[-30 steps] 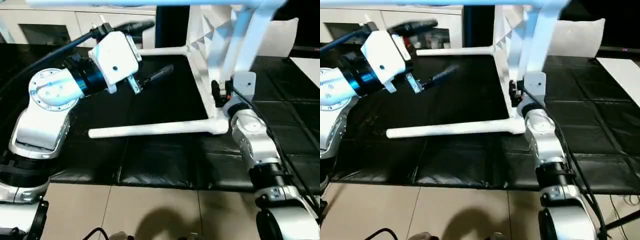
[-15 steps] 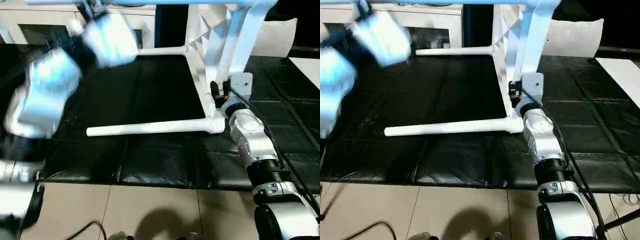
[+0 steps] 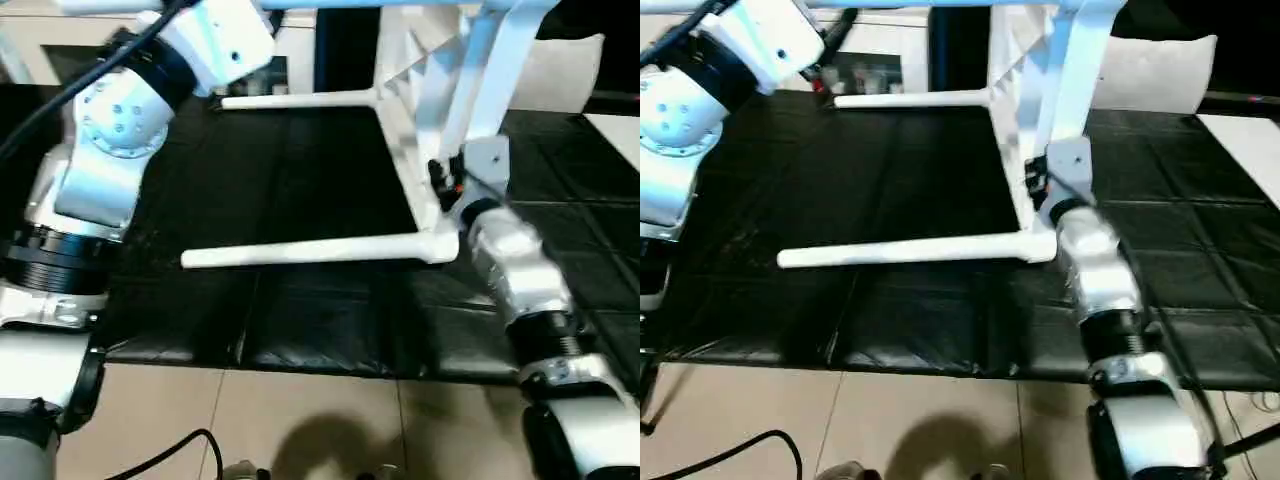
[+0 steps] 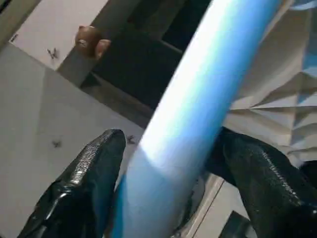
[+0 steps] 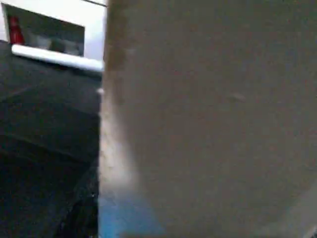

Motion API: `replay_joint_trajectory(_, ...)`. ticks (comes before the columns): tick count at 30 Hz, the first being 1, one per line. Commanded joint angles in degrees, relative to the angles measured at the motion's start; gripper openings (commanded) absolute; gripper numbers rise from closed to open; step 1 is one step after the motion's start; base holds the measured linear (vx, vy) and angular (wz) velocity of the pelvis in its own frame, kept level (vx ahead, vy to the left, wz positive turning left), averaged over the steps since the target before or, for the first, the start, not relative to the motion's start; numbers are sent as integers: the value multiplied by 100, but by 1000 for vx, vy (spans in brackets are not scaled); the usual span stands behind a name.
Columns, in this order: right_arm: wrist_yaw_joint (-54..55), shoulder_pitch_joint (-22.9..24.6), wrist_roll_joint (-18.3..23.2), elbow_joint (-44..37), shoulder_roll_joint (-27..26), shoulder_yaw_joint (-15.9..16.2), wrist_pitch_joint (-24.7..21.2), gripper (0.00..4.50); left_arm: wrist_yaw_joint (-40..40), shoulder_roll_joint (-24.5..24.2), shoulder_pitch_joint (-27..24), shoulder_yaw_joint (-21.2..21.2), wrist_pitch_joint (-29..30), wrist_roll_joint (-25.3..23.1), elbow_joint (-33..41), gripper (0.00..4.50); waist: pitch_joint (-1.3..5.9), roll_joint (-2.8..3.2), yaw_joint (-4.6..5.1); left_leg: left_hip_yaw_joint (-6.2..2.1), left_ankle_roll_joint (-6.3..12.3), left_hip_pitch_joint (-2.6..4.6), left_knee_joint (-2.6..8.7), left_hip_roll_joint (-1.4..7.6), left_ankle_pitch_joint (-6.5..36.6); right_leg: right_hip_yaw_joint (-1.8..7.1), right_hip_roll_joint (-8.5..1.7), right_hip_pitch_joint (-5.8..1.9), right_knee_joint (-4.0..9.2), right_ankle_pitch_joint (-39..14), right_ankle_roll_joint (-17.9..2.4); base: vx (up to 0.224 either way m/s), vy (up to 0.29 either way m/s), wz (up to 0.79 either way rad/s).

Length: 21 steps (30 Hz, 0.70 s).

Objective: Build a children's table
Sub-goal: Flip table

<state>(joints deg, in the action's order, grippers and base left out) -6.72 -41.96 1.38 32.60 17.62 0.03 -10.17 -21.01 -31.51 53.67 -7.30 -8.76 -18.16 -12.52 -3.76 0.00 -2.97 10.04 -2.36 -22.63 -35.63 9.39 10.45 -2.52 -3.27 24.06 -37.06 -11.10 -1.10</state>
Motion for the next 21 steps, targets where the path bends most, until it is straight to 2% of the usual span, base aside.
replay_joint_trajectory(1, -138, -405, -847, -502, 464, 341, -44, 193, -125, -16, 45, -63, 115, -2, -58, 330, 480, -79, -19, -65, 129, 93, 323, 262, 494, 267, -413, -393, 382, -263, -1265, 0, 0, 0)
replay_joint_trajectory(3, -397, -606, -994, -607, 748, 491, -228, 193, -150, -16, 24, -21, 169, -6, -103, 323, 465, -100, -41, -57, 158, 96, 321, 265, 482, 269, -405, -385, 387, -349, -1235, 0, 0, 0)
replay_joint_trajectory(5, -464, -650, -1015, -625, 815, 535, -270, 193, -143, -7, 18, -3, 176, 6, -105, 289, 471, -90, -64, -59, 167, 97, 315, 267, 467, 272, -419, -388, 385, -382, -1225, 0, 0, 0)
replay_joint_trajectory(7, -850, -861, -1133, -790, 1116, 748, -289, 193, -107, -63, 24, 64, 437, -35, -215, 290, 468, -101, -89, -61, 149, 109, 318, 276, 498, 261, -413, -381, 385, -488, -1198, 0, 0, 0)
replay_joint_trajectory(11, -1394, -1092, -1255, -888, 1432, 992, -305, 193, -48, -41, 78, 281, 856, 100, -301, 245, 446, -103, -95, -63, 117, 104, 320, 276, 628, 264, -425, -370, 409, -714, -1146, 0, 0, 0)
replay_joint_trajectory(13, -1578, -1233, -1337, -848, 1569, 1065, -229, 194, -121, 12, 117, 391, 1012, 286, -336, 237, 451, -98, -96, -64, 122, 111, 316, 269, 627, 262, -427, -361, 420, -750, -1161, 0, 0, 0)
replay_joint_trajectory(14, -1789, -1422, -1396, -757, 1714, 1120, -118, 194, -239, 105, 151, 520, 1194, 561, -370, 237, 438, -103, -99, -60, 105, 111, 313, 259, 679, 257, -431, -361, 419, -842, -1197, 0, 0, 0)
replay_joint_trajectory(15, -1952, -1593, -1402, -666, 1818, 1139, -53, 194, -352, 229, 174, 667, 1376, 859, -380, 214, 445, -102, -126, -50, 115, 133, 304, 259, 738, 263, -430, -349, 440, -914, -1232, 0, 0, 0)
replay_joint_trajectory(17, -2248, -1863, -1466, -481, 1997, 1241, 183, 195, -378, 285, 198, 734, 1503, 968, -364, 209, 434, -97, -159, -58, 126, 134, 302, 272, 819, 255, -430, -332, 441, -1022, -1258, 0, 0, 0)
replay_joint_trajectory(18, -2586, -2129, -1407, -268, 2106, 1280, 550, 195, -405, 393, 214, 840, 1717, 1166, -354, 209, 434, -96, -187, -55, 128, 140, 296, 285, 879, 260, -440, -319, 435, -1047, -1250, 0, 0, 0)
replay_joint_trajectory(19, -2772, -2224, -1300, -197, 2126, 1261, 637, 195, -404, 456, 224, 901, 1828, 1268, -340, 204, 433, -82, -174, -56, 121, 135, 289, 281, 897, 259, -441, -320, 427, -1030, -1288, 0, 0, 0)
replay_joint_trajectory(20, -3027, -2324, -1071, -125, 2110, 1166, 688, 251, -422, 570, 262, 1003, 2046, 1453, -310, 197, 429, -97, -191, -44, 147, 144, 284, 277, 930, 261, -426, -317, 444, -1002, -1293, 0, 0, 0)
replay_joint_trajectory(21, -3189, -2355, -946, -91, 2089, 1120, 701, 265, -430, 643, 295, 1068, 2173, 1563, -287, 195, 424, -89, -202, -50, 194, 121, 278, 275, 933, 257, -430, -320, 431, -966, -1310, 0, 0, 0)
